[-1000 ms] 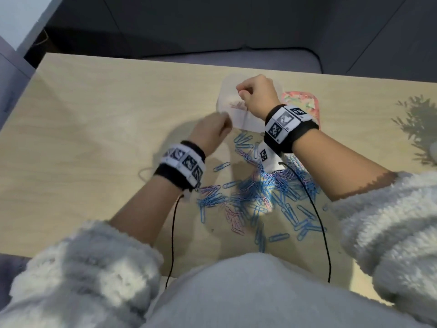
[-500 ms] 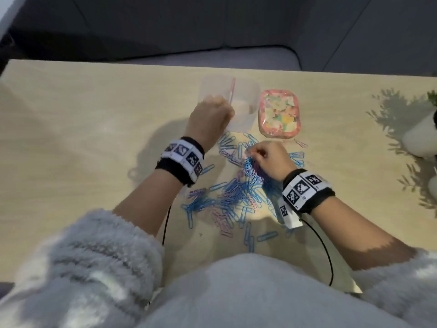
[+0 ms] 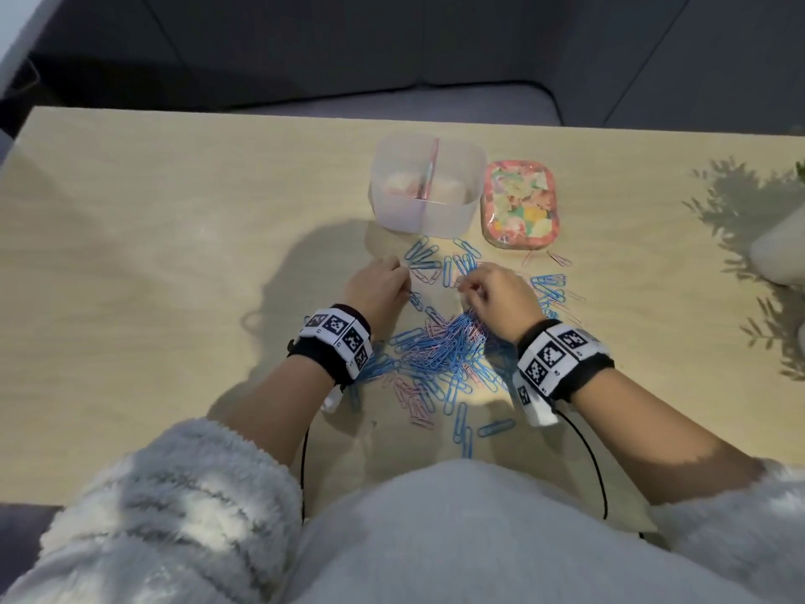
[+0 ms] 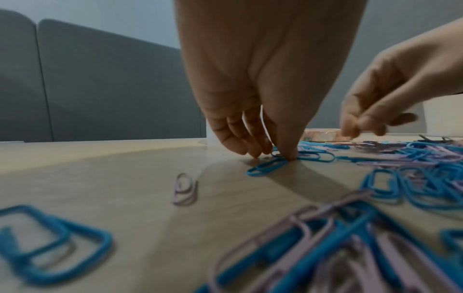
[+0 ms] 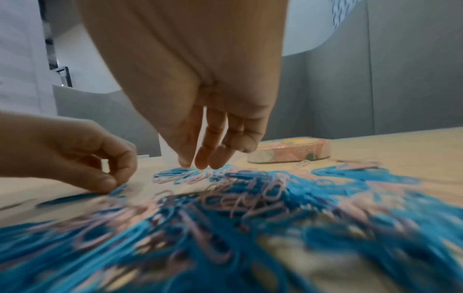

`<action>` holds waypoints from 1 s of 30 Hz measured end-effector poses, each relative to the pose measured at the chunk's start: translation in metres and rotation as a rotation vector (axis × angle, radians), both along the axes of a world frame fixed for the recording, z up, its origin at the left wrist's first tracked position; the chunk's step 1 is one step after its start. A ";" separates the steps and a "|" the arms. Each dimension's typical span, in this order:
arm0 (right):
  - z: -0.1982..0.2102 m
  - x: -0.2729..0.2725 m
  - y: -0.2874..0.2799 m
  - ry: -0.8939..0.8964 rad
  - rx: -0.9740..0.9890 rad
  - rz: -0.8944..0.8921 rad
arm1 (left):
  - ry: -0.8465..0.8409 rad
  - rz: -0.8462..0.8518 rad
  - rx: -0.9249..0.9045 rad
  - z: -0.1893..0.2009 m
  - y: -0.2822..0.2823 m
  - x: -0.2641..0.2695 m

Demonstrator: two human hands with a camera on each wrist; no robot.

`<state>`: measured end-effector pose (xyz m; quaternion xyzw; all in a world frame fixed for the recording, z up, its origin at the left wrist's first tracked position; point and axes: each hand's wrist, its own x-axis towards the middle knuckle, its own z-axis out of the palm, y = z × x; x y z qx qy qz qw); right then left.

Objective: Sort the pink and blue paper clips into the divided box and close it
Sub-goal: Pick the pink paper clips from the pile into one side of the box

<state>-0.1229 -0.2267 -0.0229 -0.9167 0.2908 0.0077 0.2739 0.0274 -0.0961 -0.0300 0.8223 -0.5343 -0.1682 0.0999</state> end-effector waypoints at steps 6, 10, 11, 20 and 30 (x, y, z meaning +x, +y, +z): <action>0.004 0.027 -0.017 0.119 -0.165 0.232 | 0.120 0.062 -0.028 0.006 0.005 0.005; 0.007 0.023 -0.016 0.204 -0.275 0.341 | 0.284 0.201 -0.053 0.008 0.007 0.013; 0.007 0.020 -0.015 0.226 -0.305 0.364 | 0.351 0.237 -0.060 0.009 0.005 0.014; 0.002 0.011 -0.013 0.063 -0.089 0.237 | 0.714 0.390 -0.061 0.012 -0.022 0.016; 0.011 0.040 -0.025 -0.249 1.025 -0.491 | 0.156 0.052 0.039 0.002 -0.035 0.019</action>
